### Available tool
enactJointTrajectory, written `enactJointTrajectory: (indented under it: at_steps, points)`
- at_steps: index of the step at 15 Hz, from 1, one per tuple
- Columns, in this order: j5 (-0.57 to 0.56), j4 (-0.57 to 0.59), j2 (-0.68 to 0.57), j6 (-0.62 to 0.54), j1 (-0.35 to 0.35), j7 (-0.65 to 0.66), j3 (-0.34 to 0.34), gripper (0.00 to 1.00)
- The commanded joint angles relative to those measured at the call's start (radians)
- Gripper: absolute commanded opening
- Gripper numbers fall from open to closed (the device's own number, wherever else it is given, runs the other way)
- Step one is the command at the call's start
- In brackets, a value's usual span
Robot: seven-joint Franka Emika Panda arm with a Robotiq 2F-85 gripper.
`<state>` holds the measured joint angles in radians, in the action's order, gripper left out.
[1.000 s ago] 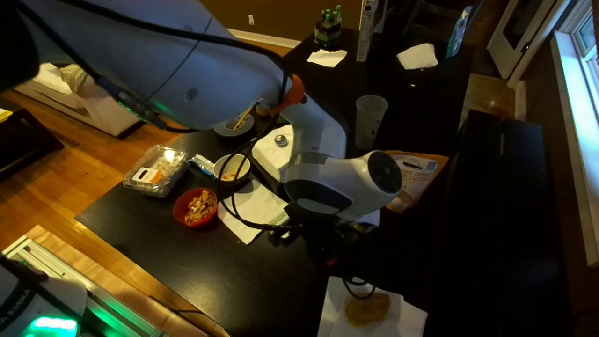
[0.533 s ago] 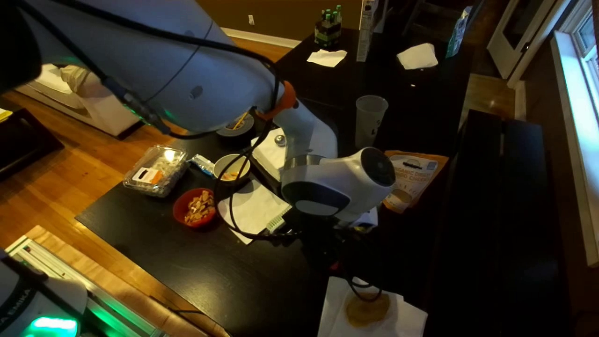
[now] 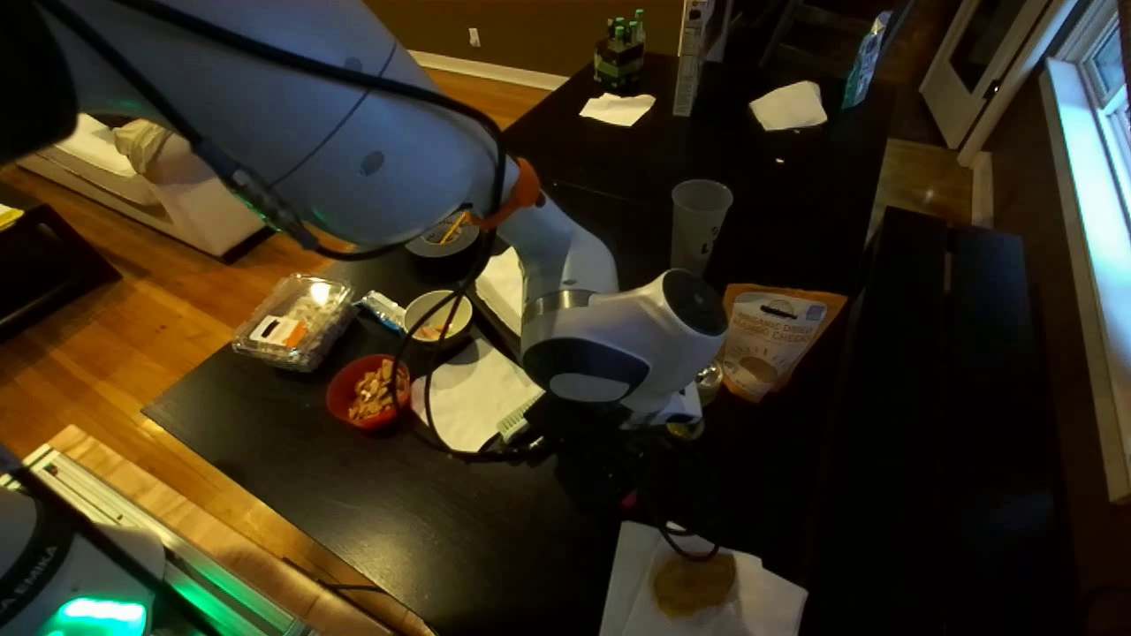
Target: Correctly position the brush that is on the table
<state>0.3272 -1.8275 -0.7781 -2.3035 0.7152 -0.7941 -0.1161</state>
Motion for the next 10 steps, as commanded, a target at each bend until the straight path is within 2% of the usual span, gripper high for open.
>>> enactJointTrajectory:
  at_steps: [1,10]
  points:
    - [-0.039,-0.056,0.026,-0.03,-0.002,0.003,0.013,1.0]
    - [-0.013,-0.09,0.07,0.075,0.016,0.005,0.034,1.0]
